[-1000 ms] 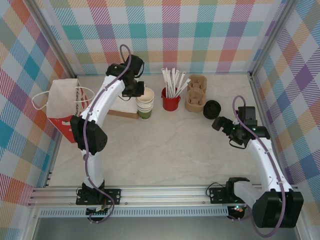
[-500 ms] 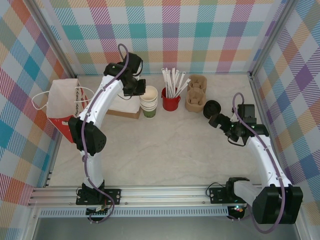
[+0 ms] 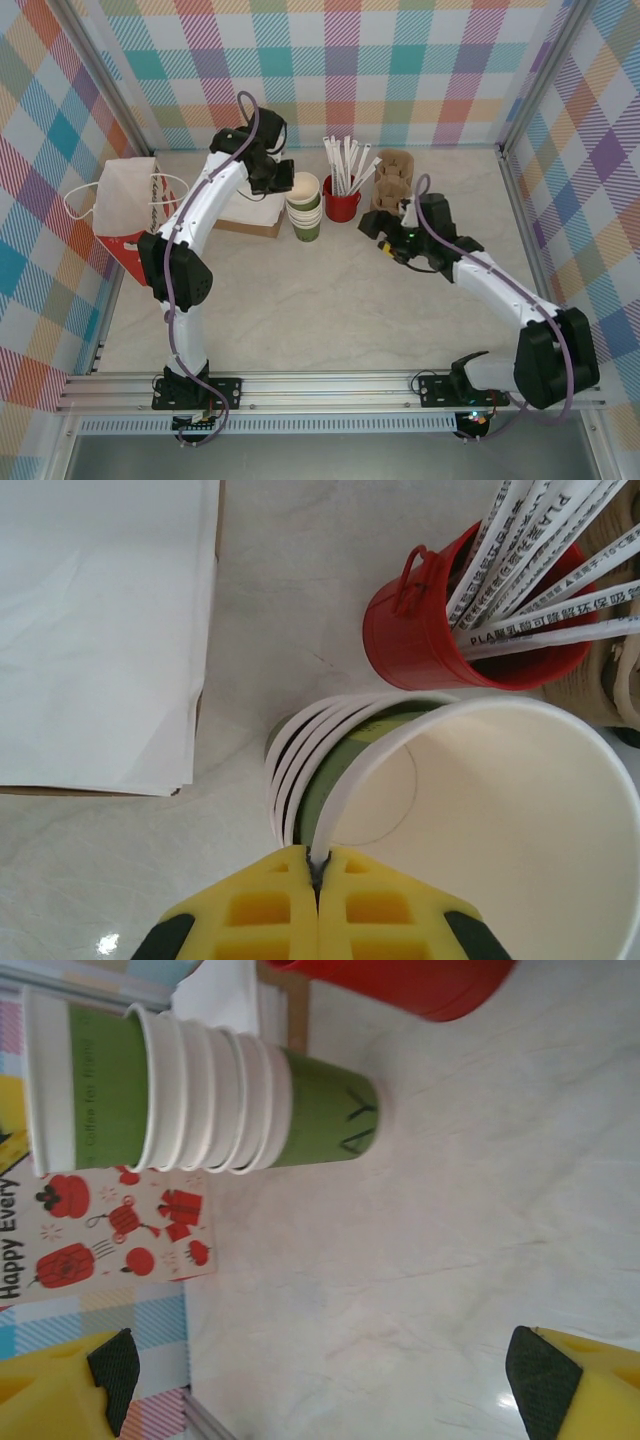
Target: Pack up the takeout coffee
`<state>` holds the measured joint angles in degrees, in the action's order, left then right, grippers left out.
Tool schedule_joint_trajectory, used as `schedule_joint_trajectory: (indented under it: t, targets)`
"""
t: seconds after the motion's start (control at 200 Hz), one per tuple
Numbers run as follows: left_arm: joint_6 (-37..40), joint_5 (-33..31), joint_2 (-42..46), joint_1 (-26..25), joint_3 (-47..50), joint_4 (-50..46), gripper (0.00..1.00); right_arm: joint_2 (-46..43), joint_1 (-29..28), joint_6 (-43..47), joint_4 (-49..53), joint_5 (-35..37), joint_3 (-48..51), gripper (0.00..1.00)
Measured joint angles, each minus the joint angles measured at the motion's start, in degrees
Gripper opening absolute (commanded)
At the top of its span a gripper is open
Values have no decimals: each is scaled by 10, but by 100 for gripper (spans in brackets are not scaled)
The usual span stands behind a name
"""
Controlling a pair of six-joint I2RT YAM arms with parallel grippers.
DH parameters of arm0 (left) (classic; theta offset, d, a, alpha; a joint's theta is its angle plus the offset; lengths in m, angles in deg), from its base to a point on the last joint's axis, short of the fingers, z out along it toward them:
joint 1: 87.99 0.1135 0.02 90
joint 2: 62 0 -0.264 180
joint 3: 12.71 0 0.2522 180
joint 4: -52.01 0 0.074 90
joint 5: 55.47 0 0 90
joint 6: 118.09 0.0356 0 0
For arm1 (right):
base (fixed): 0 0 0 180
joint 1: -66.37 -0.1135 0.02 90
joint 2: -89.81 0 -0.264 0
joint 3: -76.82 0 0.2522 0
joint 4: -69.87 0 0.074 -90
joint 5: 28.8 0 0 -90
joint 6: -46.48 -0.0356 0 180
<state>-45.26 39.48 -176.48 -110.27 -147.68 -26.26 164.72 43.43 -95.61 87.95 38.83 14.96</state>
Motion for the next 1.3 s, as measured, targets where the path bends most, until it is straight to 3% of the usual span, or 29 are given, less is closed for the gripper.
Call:
schedule_joint_trajectory:
  t: [0.265, 0.53, 0.665, 0.795, 0.995, 1.125, 1.3]
  targets:
    - [-4, 1, 2, 0, 15, 6, 0, 59, -44, -36, -49, 24, -31, 96]
    - [-4, -9, 54, 0, 14, 5, 0, 39, -40, 41, 44, 83, -76, 98]
    - [-8, -10, 131, 0, 25, 8, 0, 9, -7, 90, 104, 100, -82, 98]
    - [-15, -10, 224, -16, 80, 23, 0, -17, 62, 135, 155, 109, -82, 98]
    - [-37, -14, 286, -137, 180, 50, 0, -28, 172, 204, 225, 126, -82, 97]
    - [-60, -26, 265, -214, 233, 73, 0, -24, 210, 242, 248, 138, -82, 93]
    - [-92, -51, 204, -265, 268, 114, 0, 33, 237, 285, 263, 156, -106, 83]
